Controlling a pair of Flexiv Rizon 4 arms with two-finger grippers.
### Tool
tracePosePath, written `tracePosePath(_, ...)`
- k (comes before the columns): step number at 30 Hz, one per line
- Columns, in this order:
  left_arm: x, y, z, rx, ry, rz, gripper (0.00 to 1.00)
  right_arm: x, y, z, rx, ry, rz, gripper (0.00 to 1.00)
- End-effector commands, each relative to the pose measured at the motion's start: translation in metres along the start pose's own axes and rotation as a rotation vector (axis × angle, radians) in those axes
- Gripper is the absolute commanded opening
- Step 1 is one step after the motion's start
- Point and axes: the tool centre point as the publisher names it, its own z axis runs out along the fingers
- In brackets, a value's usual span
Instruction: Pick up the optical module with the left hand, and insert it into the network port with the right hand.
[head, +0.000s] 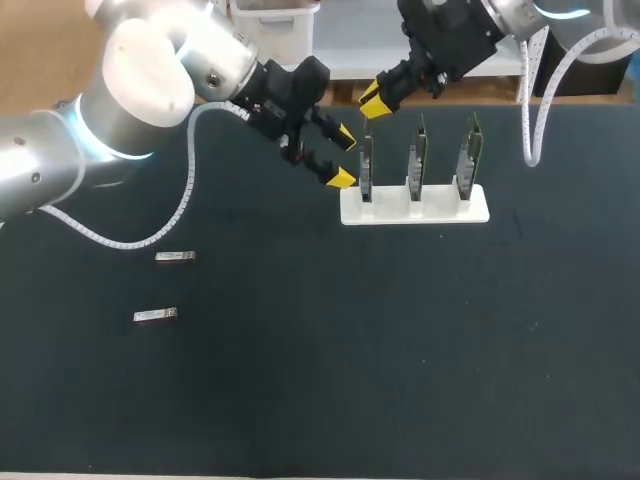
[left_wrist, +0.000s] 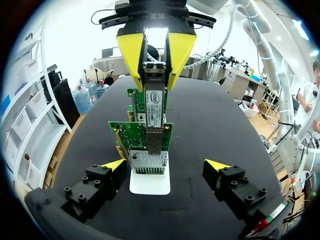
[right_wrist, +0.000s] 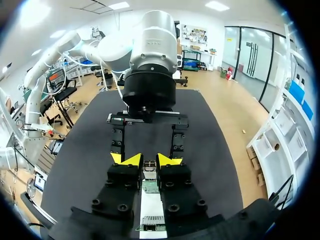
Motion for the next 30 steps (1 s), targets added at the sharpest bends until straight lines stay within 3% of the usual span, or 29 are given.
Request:
tracePosePath(1, -0.0004, 0.0017, 0.0002, 0.003, 0.003, 0.001, 1.00, 0.0015, -0.0003, 0.0029, 0.000, 0.006, 0.004, 0.00)
tracePosePath(6, -0.0004, 0.0017, 0.0002, 0.003, 0.003, 0.001, 1.00, 0.0026, -0.0001, 0.0038, -0.003, 0.009, 0.010, 0.00)
tracePosePath(7, -0.0004, 0.0017, 0.0002, 0.003, 0.003, 0.001, 1.00, 0.0026, -0.0001, 0.0038, -0.002, 0.009, 0.011, 0.04)
tracePosePath(8, -0.0004, 0.0017, 0.0002, 0.003, 0.003, 0.001, 1.00, 0.0025, -0.0001, 0.0037, -0.001, 0.009, 0.013, 0.87)
tracePosePath(9, -0.0004, 0.0017, 0.0002, 0.003, 0.003, 0.001, 1.00, 0.0023, -0.0002, 0.0035, -0.001, 0.008, 0.014, 1.00)
tracePosePath(21, -0.0004, 0.0017, 0.0002, 0.003, 0.003, 0.001, 1.00, -0.0009, -0.0003, -0.0026, -0.021, -0.028, 0.031, 1.00)
tracePosePath(22, -0.0004, 0.0017, 0.0002, 0.003, 0.003, 0.001, 1.00, -0.0011, -0.0003, -0.0029, -0.021, -0.028, 0.031, 0.86)
tracePosePath(23, -0.0004, 0.0017, 0.0002, 0.003, 0.003, 0.001, 1.00, -0.0012, -0.0003, -0.0030, -0.022, -0.029, 0.030, 0.20)
tracePosePath(24, -0.0004, 0.0017, 0.0002, 0.003, 0.003, 0.001, 1.00, -0.0013, -0.0002, -0.0031, -0.023, -0.030, 0.028, 0.00)
tracePosePath(30, -0.0004, 0.0017, 0.0002, 0.003, 0.003, 0.001, 1.00, -0.0008, 0.0004, -0.0024, -0.023, -0.025, 0.025, 0.00)
